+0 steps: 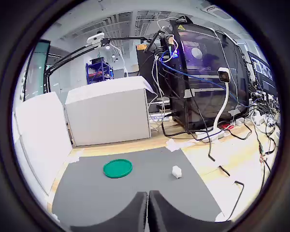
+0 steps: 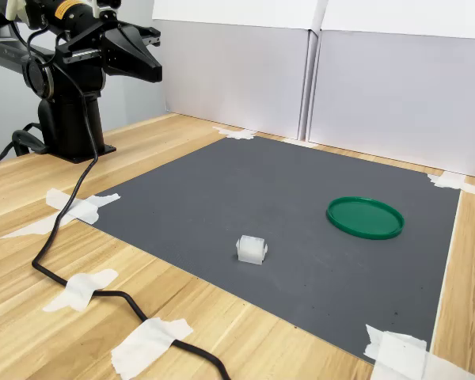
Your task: Grasp a white terminal and put it on the green lid.
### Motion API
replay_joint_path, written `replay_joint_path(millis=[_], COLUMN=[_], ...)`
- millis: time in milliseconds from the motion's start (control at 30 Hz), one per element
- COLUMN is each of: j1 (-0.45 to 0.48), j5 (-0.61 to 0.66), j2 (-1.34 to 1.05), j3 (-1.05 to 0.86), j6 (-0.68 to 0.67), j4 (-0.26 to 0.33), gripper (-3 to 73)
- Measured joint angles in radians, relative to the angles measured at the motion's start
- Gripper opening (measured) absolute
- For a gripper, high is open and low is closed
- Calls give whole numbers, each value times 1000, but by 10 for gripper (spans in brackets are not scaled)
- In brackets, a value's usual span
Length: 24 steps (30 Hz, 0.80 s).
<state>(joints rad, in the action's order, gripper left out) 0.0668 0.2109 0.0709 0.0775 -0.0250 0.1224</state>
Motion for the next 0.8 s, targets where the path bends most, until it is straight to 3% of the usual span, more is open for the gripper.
replay_joint_path(millis=[800], j1=[0], j5=[-11], j2=[0], j3=[0], j6=[-10], j4=[4], gripper=[-16])
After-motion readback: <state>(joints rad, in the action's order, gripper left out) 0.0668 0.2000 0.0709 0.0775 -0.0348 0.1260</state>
